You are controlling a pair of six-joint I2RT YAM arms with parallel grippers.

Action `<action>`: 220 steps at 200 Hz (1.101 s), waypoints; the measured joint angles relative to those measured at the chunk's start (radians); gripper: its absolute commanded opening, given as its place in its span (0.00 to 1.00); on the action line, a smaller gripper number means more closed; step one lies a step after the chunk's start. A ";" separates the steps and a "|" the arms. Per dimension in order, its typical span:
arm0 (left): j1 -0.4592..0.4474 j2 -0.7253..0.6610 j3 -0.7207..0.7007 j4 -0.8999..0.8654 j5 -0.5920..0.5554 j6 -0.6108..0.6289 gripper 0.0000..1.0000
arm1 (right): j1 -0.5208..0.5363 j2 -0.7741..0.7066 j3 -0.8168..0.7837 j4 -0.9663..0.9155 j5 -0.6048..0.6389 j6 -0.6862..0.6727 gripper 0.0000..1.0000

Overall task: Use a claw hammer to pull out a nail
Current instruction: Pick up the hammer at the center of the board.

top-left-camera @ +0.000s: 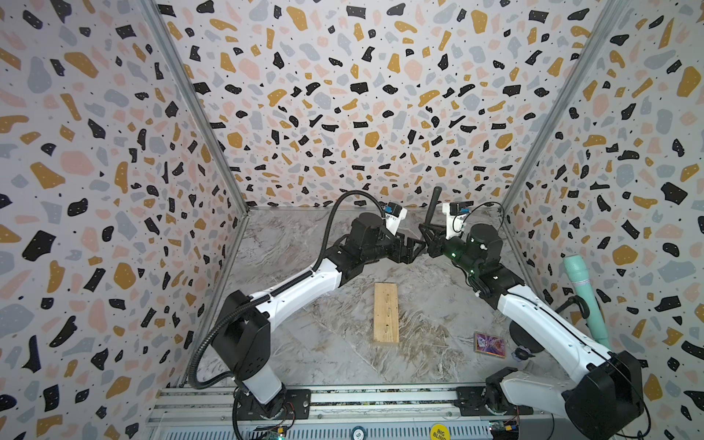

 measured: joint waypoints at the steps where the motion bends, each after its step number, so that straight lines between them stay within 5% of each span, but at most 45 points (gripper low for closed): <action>1: 0.001 -0.001 0.000 0.002 0.003 0.000 0.91 | 0.000 0.000 0.000 -0.001 -0.001 -0.001 0.00; 35: 0.070 -0.036 -0.002 0.076 0.164 -0.051 0.93 | -0.042 -0.002 0.000 -0.043 -0.089 -0.064 0.00; 83: 0.169 0.009 -0.040 0.218 0.392 -0.193 0.92 | -0.232 -0.021 0.002 0.082 -0.410 -0.076 0.00; 148: 0.169 0.127 -0.134 0.735 0.568 -0.642 0.91 | -0.280 0.083 0.105 0.451 -0.879 0.148 0.00; 192: 0.149 0.221 -0.124 1.244 0.585 -1.070 0.81 | -0.215 0.150 0.203 0.612 -1.001 0.224 0.00; 220: 0.140 0.299 -0.092 1.384 0.569 -1.287 0.79 | -0.180 0.175 0.287 0.620 -1.025 0.222 0.00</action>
